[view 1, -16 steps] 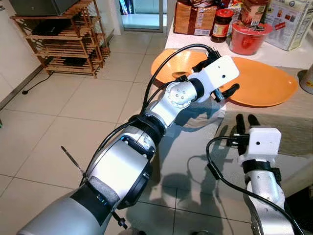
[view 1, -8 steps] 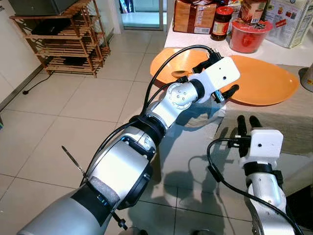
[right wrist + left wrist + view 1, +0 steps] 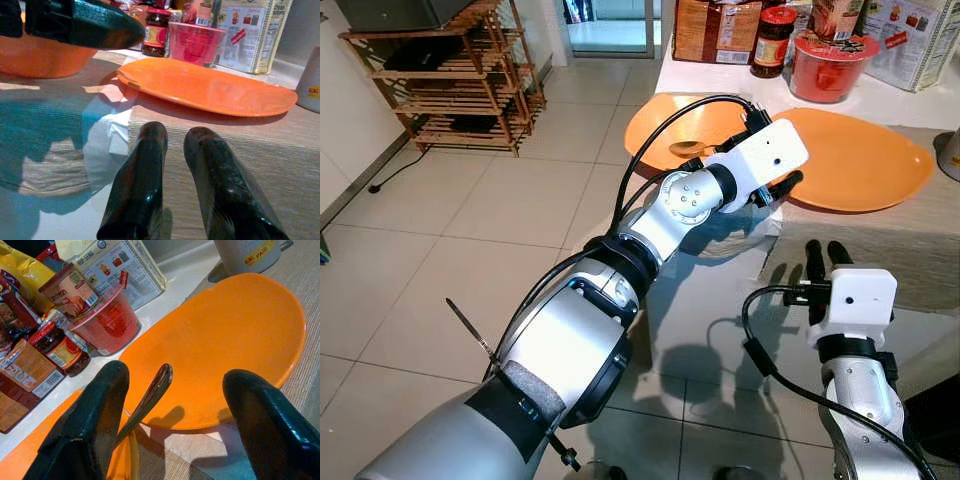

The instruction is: Setting the table

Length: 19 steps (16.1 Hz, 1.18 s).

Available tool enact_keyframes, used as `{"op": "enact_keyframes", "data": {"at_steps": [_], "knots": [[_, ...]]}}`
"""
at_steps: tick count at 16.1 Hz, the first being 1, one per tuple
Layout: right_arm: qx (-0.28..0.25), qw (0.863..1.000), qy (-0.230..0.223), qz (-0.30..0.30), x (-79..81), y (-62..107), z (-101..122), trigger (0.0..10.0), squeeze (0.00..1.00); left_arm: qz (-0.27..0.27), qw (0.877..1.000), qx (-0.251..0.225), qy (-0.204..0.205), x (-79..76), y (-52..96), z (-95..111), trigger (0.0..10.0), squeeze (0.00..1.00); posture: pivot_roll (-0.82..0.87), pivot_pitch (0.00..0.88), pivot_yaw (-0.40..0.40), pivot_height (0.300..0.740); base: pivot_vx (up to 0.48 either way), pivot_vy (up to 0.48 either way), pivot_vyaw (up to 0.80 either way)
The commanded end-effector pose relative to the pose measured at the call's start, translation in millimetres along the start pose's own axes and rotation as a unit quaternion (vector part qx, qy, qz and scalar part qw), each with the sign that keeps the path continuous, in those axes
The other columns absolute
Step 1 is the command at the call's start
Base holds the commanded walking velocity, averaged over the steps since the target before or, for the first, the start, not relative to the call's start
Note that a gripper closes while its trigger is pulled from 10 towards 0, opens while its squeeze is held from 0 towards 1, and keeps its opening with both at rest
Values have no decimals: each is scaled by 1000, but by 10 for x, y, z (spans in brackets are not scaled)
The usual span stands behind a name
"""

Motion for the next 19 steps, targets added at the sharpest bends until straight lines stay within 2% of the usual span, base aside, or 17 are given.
{"op": "enact_keyframes", "data": {"at_steps": [1, 5, 11, 12, 19], "knots": [[-3, 1000, 3, -1, 3, 17, 28, 10000, 0, -32, 999, -21, 16, -283, -123, 146, 0, 0, -135, 74, 109, 740, 0, 0, 0], [-2, 1000, 3, -2, 7, 23, 24, 10000, 0, -33, 999, -31, 0, -290, -133, 190, 0, 0, -139, 70, 114, 740, 0, 0, 0], [0, 1000, 4, -1, 6, 32, 17, 10000, 0, -44, 998, -36, 6, -331, -147, 215, 0, 0, -144, 77, 116, 740, 0, 0, 0], [1, 1000, 4, -3, 2, 40, 17, 10000, 0, -49, 998, -30, 19, -352, -153, 204, 0, 0, -149, 79, 118, 740, 0, 0, 0], [4, 1000, 4, -5, 4, 54, 15, 10000, 0, -71, 997, -14, 22, -438, -170, 182, 0, 0, -152, 86, 122, 740, 0, 0, 0]]}}
Point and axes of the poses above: a point about 5 cm out from each wrist's last joint towards the gripper, its own y axis pointing back from the gripper into the wrist, its own z axis along the axis of the wrist's last joint, x = y × z, the point moved 1 cm from there along -y, pointing out of the wrist towards the gripper, and after that the axes turned 1 degree about -y, right-handed, at the moved point
